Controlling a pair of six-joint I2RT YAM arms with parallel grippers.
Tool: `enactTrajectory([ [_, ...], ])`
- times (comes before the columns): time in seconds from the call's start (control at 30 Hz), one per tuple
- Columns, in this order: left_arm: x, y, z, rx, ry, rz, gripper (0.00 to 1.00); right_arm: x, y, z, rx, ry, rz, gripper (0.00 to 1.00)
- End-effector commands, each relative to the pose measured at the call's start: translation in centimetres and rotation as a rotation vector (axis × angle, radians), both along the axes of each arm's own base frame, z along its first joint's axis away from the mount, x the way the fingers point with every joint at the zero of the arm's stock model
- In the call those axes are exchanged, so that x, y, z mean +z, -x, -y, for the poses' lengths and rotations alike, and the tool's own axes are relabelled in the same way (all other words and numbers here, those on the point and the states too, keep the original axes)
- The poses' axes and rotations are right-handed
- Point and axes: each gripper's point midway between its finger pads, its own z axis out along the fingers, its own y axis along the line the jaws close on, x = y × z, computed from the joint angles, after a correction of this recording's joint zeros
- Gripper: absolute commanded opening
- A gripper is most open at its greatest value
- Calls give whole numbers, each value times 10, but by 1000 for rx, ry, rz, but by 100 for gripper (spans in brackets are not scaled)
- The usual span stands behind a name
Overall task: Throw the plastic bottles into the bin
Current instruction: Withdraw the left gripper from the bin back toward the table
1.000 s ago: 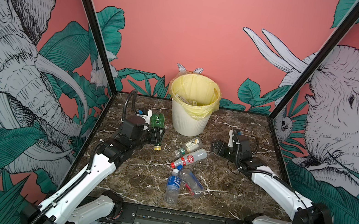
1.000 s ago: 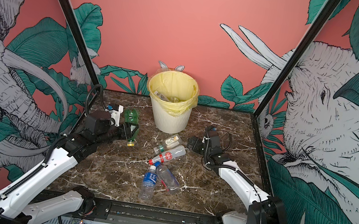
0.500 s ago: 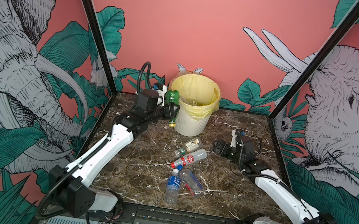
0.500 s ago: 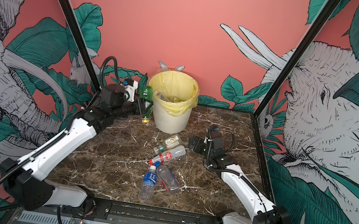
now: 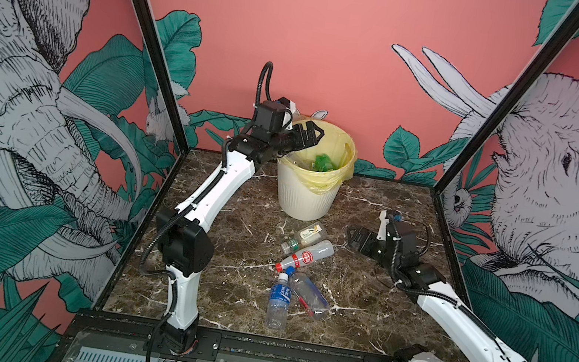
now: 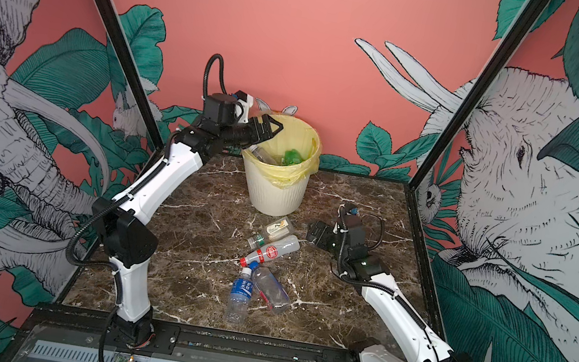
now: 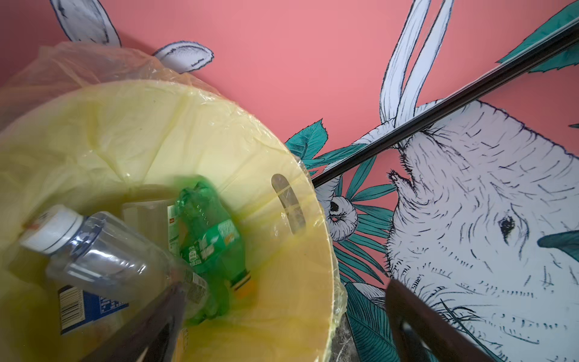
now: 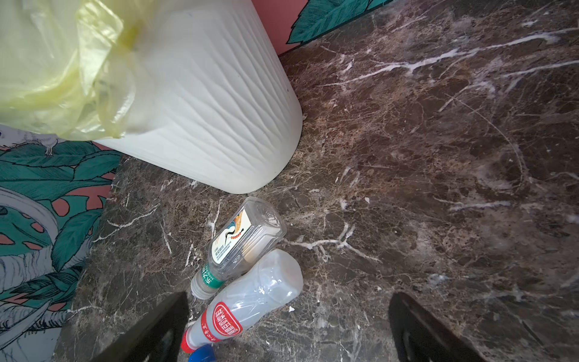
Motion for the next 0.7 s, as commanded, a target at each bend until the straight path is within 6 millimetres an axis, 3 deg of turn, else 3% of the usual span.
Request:
enactTrajectory([
  [0.0,90,48,-35,3,77,152,99,3,-1,6,-21,16,14,99],
  [0.1,98,66,-45,-5,63,188,99,-3,-1,5,-24,15,-7,99],
  [0.23,94,85,-55,-10,13,217,100,-10,-1,4,-30,6,-38,99],
  [0.67,31,110,-79,3,-94,159,100,-16,9,12,-65,22,-101,99],
])
